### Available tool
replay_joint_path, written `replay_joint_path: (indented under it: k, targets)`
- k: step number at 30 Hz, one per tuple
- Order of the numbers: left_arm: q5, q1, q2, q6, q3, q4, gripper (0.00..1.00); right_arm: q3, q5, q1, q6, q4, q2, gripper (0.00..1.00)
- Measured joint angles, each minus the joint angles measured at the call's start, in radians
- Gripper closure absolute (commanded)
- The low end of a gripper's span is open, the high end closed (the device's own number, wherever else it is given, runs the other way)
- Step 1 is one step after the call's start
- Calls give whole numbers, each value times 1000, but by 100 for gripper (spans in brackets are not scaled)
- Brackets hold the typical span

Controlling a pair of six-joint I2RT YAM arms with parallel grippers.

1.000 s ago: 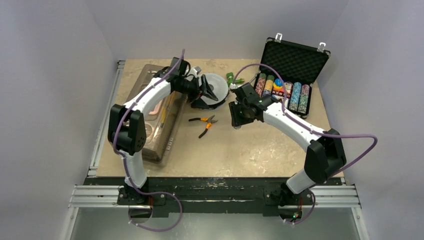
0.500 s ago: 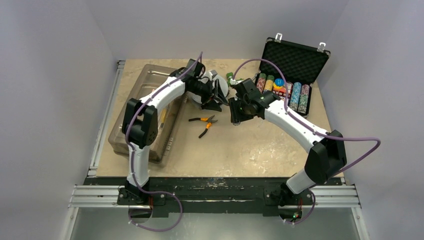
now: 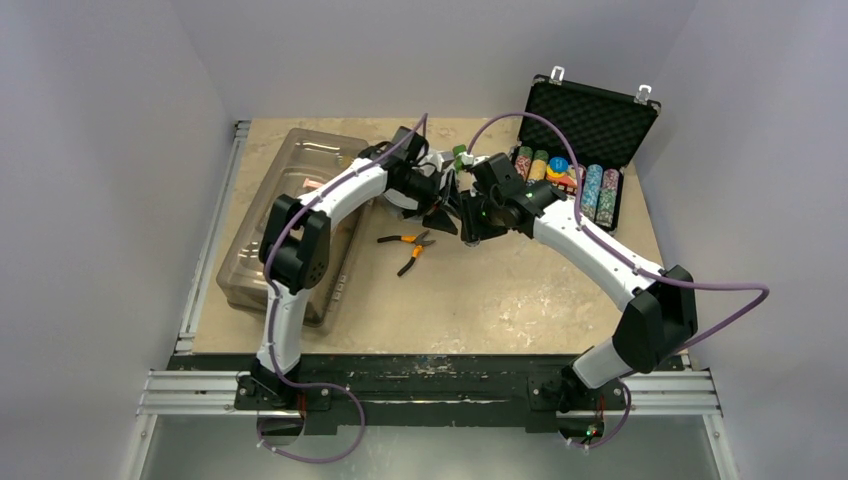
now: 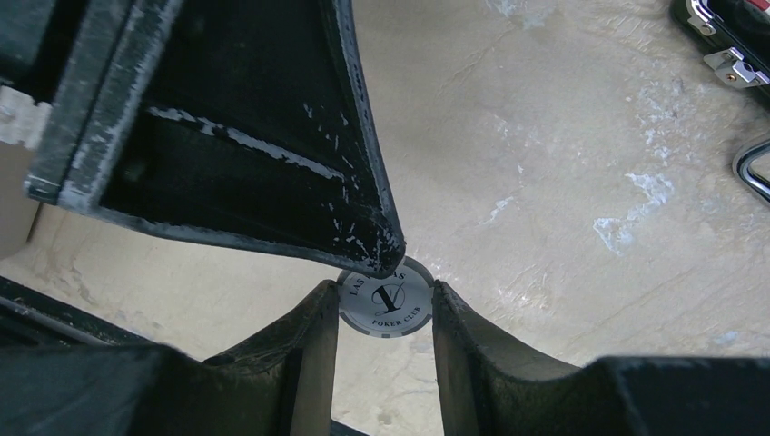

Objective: Pack up texas hold em set

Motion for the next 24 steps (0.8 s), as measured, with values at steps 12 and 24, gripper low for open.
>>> replay_joint_path:
  k: [12, 24]
  targets:
    - [61, -34, 26, 11, 1, 9, 56, 8, -17, 0, -4, 0, 0, 88]
    - [86, -43, 26, 25, -6, 18, 81, 9, -35, 1, -22, 0, 0, 88]
